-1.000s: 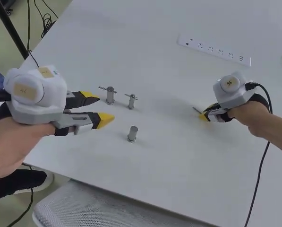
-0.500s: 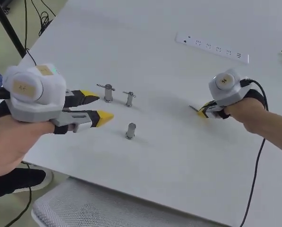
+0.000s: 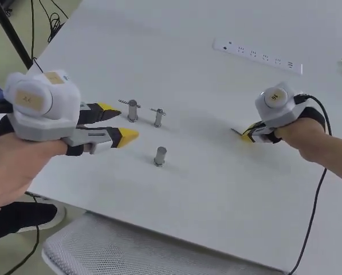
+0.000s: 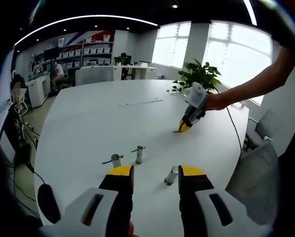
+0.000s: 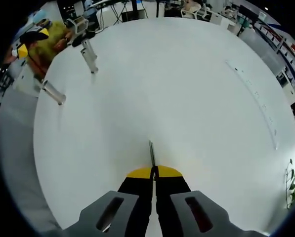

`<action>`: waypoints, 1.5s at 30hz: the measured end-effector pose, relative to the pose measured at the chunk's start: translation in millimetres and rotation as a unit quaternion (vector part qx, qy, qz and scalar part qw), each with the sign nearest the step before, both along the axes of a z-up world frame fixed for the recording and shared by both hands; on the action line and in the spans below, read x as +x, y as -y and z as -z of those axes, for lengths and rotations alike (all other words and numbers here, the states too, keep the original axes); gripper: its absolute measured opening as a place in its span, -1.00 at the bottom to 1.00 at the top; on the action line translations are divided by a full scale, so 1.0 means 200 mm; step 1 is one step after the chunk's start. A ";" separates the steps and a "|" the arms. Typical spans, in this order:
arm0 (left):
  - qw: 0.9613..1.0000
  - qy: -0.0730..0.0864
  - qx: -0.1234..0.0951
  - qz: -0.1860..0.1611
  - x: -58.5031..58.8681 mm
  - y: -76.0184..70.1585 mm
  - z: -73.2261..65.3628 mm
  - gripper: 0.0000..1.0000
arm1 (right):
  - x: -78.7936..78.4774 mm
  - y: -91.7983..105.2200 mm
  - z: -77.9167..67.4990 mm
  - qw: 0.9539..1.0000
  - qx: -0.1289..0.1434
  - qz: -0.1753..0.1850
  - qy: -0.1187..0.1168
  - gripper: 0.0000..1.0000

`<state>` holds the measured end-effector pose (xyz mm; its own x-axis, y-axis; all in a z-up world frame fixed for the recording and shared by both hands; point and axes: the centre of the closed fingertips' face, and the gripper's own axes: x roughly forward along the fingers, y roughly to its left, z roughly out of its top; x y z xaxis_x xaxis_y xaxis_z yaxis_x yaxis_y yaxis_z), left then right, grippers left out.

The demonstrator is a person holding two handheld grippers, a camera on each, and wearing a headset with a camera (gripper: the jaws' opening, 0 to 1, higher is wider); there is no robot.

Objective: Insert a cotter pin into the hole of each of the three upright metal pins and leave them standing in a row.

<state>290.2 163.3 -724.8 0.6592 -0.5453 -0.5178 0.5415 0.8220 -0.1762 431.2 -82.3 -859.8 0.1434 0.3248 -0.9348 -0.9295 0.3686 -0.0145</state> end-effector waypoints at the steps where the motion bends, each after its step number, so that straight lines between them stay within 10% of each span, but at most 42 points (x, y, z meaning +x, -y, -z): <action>1: 1.000 0.000 0.000 0.000 0.00 0.00 0.00 -0.31 | -0.01 0.00 0.00 1.000 -0.001 -0.003 0.001 -0.99; 45: 0.999 -0.004 -0.041 0.026 0.16 0.24 -0.03 -0.34 | -0.07 -0.13 -0.20 0.998 0.027 -0.035 0.048 -0.99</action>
<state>322.8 115.5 -718.6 0.6248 -0.6200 -0.4745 0.5823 0.7749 -0.2457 417.6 -55.8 -819.2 0.2062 0.3863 -0.8990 -0.9483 0.3054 -0.0863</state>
